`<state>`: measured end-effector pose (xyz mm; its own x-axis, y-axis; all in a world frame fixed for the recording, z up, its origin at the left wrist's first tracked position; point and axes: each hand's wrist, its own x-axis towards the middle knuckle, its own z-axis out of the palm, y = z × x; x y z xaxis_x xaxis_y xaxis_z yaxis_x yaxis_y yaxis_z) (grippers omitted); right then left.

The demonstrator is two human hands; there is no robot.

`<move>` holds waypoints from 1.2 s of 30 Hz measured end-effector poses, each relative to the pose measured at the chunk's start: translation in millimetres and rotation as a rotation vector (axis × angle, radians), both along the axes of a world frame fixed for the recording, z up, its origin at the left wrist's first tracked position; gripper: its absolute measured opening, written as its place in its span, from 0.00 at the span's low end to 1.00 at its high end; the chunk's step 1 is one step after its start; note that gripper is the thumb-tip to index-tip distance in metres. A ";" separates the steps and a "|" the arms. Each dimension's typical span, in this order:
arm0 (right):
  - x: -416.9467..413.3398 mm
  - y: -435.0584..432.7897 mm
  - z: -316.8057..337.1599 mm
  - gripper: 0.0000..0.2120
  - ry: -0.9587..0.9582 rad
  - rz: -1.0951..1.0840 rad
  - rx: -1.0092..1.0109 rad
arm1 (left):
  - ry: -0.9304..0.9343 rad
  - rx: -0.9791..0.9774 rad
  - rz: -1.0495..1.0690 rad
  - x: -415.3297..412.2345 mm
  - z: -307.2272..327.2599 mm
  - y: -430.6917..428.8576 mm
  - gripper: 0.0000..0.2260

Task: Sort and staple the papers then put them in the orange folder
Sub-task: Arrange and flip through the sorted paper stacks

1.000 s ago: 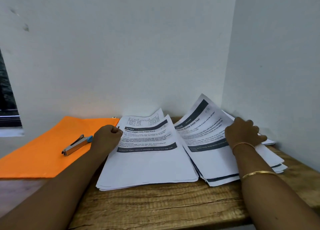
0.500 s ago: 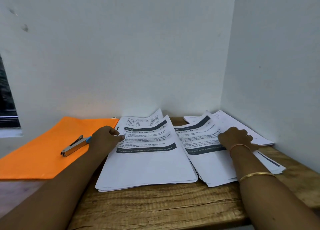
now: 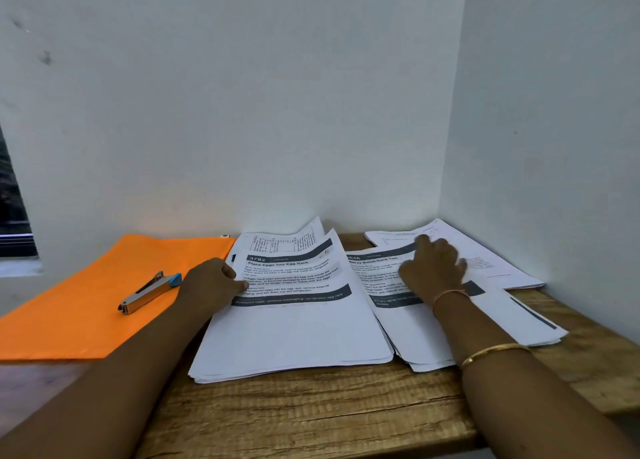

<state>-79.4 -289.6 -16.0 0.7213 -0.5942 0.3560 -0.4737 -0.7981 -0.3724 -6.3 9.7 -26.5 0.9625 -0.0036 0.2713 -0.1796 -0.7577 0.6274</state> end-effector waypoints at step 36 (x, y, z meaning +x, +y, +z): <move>10.3 35.3 -10.7 0.21 0.143 0.665 0.111 | -0.314 -0.175 0.037 -5.9 6.7 2.1 0.07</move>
